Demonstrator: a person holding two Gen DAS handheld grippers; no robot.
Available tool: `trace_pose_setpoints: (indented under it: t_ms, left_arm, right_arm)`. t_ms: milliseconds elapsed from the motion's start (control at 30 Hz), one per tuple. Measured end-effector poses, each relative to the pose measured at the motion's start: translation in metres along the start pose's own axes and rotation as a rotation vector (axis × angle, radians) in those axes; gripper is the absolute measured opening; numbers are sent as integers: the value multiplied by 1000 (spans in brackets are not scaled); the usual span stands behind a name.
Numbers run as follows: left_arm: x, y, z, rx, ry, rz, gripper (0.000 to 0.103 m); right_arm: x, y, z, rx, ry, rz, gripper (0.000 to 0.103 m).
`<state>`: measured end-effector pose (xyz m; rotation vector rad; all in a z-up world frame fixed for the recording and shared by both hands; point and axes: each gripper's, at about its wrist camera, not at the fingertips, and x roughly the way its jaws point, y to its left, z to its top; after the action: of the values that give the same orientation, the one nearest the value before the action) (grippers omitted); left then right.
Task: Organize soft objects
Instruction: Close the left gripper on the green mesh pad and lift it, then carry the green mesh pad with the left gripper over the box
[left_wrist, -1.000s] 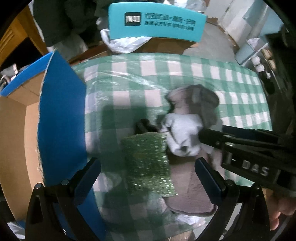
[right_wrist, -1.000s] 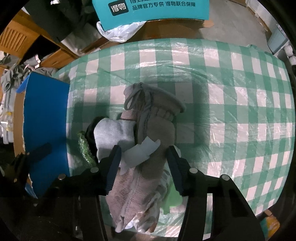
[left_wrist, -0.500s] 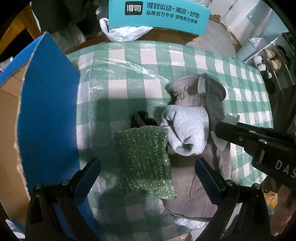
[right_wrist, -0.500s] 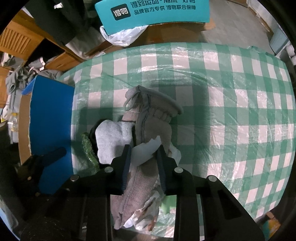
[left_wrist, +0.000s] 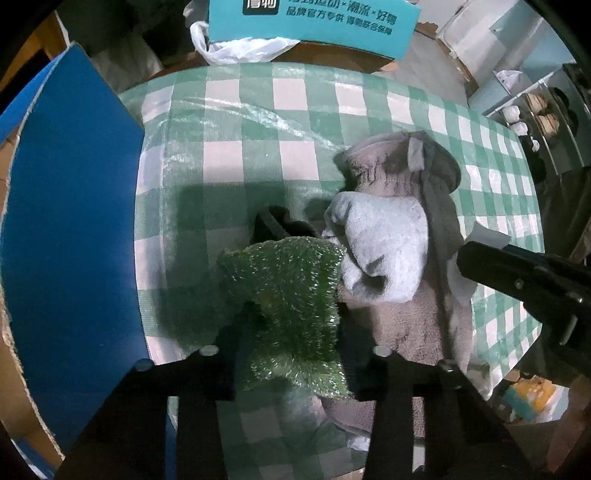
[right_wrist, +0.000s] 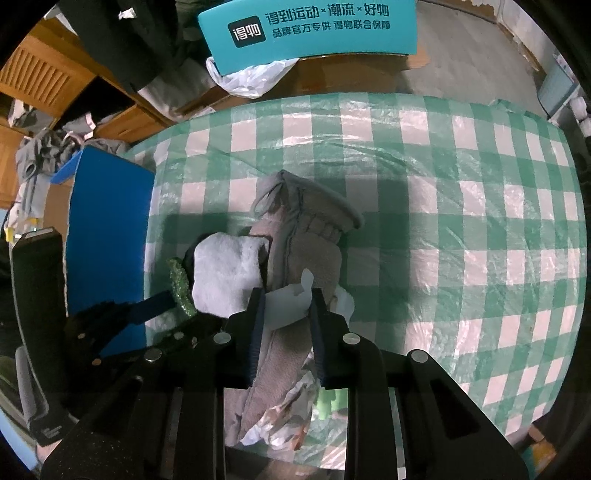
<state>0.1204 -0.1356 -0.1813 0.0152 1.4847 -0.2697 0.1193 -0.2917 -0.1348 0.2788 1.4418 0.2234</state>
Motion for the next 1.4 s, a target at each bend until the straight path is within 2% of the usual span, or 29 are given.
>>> trace_pose_setpoints:
  t_ms: [67, 233, 333, 733, 1400]
  left_arm:
    - [-3, -2, -1, 13, -13, 8, 22]
    - [-10, -3, -4, 26, -40, 0, 12]
    - [-17, -5, -5, 40, -57, 1, 10]
    - [-45, -15, -12, 101, -127, 23, 8]
    - [-93, -18, -36, 136, -255, 91, 8]
  right_arm:
    - [-3, -1, 0, 2, -5, 4, 22]
    - [-11, -3, -1, 1, -22, 5, 22]
    - [-14, -1, -4, -10, -31, -3, 22]
    - [-24, 14, -18, -68, -53, -47, 22]
    - [-60, 29, -42, -134, -142, -98, 22]
